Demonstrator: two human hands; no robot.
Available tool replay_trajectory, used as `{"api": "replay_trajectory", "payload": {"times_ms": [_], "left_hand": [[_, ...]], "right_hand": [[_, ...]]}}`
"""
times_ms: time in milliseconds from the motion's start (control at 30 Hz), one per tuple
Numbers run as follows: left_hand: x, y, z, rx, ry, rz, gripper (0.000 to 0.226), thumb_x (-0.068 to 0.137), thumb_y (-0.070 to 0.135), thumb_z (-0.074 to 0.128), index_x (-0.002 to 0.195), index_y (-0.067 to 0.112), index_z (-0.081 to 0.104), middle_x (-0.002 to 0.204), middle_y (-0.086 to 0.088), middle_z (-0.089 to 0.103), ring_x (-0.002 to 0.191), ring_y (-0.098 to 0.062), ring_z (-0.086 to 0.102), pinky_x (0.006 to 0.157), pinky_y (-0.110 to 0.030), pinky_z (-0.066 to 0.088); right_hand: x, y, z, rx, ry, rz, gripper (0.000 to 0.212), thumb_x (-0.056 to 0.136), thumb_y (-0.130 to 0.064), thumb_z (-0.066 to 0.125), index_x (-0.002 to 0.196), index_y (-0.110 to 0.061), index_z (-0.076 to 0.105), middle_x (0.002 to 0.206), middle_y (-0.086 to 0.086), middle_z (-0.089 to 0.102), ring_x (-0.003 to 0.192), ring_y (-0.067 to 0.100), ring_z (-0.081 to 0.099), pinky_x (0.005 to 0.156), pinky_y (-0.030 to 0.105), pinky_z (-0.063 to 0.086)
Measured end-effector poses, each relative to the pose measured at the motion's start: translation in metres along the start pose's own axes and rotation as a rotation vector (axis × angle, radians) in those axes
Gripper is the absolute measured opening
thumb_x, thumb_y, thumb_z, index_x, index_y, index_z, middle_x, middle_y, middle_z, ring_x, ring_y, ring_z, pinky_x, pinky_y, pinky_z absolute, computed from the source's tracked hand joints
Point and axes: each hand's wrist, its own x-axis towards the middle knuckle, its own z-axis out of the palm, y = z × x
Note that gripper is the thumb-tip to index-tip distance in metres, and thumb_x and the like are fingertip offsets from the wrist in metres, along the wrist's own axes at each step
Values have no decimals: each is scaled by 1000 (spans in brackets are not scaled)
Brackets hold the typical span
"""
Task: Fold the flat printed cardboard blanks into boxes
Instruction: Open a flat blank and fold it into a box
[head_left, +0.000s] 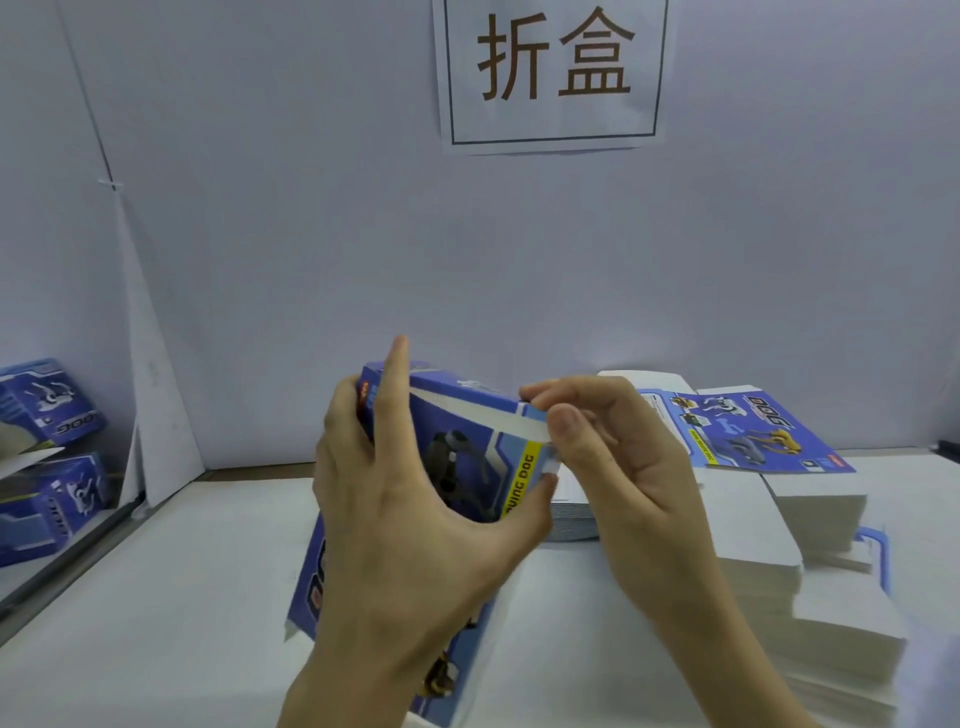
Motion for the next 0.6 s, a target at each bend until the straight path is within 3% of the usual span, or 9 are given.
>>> {"api": "replay_trajectory", "payload": {"times_ms": [133, 233, 300, 433, 533, 600], "left_hand": [[4, -3, -3, 11, 73, 51, 118, 54, 77, 56, 152, 28, 13, 140, -4, 36, 130, -20, 36, 106, -50, 38], [0, 2, -1, 61, 43, 7, 121, 52, 82, 48, 152, 36, -1, 146, -8, 24, 136, -26, 26, 111, -48, 29], [-1, 3, 0, 80, 15, -26, 120, 49, 87, 40, 148, 44, -13, 150, -2, 11, 138, -24, 17, 112, -46, 21], [1, 4, -4, 72, 8, -83, 115, 44, 89, 32, 136, 53, -27, 152, 4, 4, 137, -15, 11, 114, -42, 18], [-1, 6, -1, 66, 12, -74, 120, 43, 89, 37, 141, 50, -22, 152, 4, 7, 137, -12, 13, 113, -42, 23], [2, 0, -2, 4, -23, -24, 124, 44, 89, 44, 147, 48, -11, 148, 13, 14, 137, -5, 15, 112, -31, 27]], "right_hand": [[-1, 2, 2, 41, -2, -1, 5, 94, -17, 59, 94, -18, 64, 99, -3, 70, 97, 5, 66, 73, 14, 52], [-3, 4, 6, 7, 4, -46, 12, 92, -20, 54, 95, -17, 65, 100, -3, 70, 96, 4, 66, 75, 12, 50], [-4, 5, 6, -63, -4, -51, 14, 91, -26, 55, 95, -20, 67, 102, -2, 70, 96, 8, 64, 74, 13, 47], [-5, 9, 0, -135, -91, -61, 16, 85, -25, 63, 99, -22, 70, 109, -4, 69, 116, 22, 60, 90, 28, 50], [-3, 8, -7, -126, -100, -53, 14, 85, -21, 63, 96, -20, 71, 107, -1, 71, 114, 23, 62, 91, 32, 51], [-1, 7, -10, -86, -75, -38, 14, 87, -21, 62, 98, -18, 70, 102, 1, 71, 104, 13, 65, 84, 21, 51]]}}
